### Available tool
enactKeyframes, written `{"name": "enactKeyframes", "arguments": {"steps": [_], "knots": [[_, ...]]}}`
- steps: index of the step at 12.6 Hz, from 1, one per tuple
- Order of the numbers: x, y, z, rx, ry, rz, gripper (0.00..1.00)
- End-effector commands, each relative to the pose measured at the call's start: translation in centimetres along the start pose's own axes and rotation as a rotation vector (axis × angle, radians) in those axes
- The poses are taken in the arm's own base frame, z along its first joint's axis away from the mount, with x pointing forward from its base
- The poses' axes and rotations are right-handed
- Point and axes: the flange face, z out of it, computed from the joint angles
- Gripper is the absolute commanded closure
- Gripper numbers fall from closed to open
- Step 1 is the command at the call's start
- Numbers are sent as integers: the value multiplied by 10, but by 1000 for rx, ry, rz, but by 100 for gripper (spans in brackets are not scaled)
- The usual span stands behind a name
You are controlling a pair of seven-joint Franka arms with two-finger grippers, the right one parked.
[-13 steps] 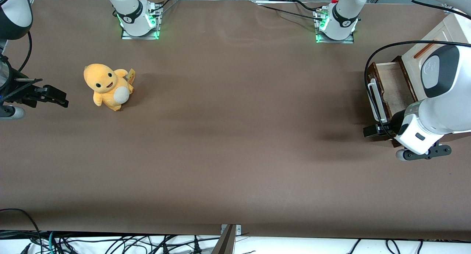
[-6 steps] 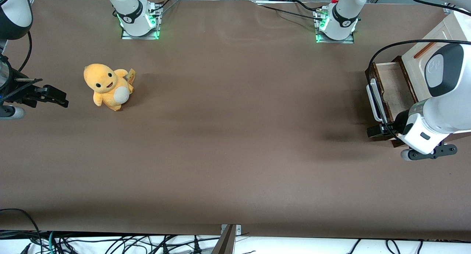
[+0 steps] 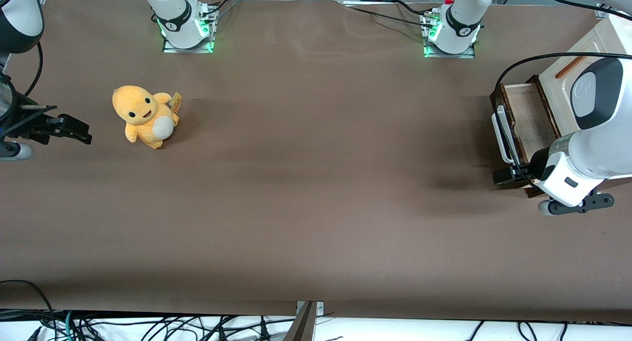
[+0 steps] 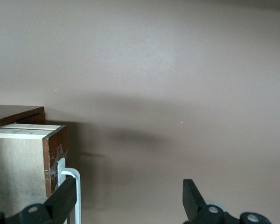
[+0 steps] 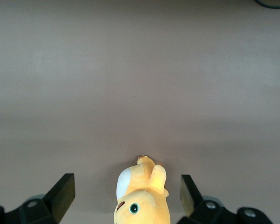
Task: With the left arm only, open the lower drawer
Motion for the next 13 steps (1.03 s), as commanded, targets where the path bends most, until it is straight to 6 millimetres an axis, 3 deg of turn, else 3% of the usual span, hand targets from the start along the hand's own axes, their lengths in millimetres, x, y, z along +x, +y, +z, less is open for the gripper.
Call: {"name": "enactKeyframes", "arguments": {"steps": [1, 3, 13], "knots": [[-5, -6, -5, 23, 8, 88, 0], [-5, -7, -5, 22, 7, 174, 0], [-6, -6, -3, 29, -7, 178, 0]]}}
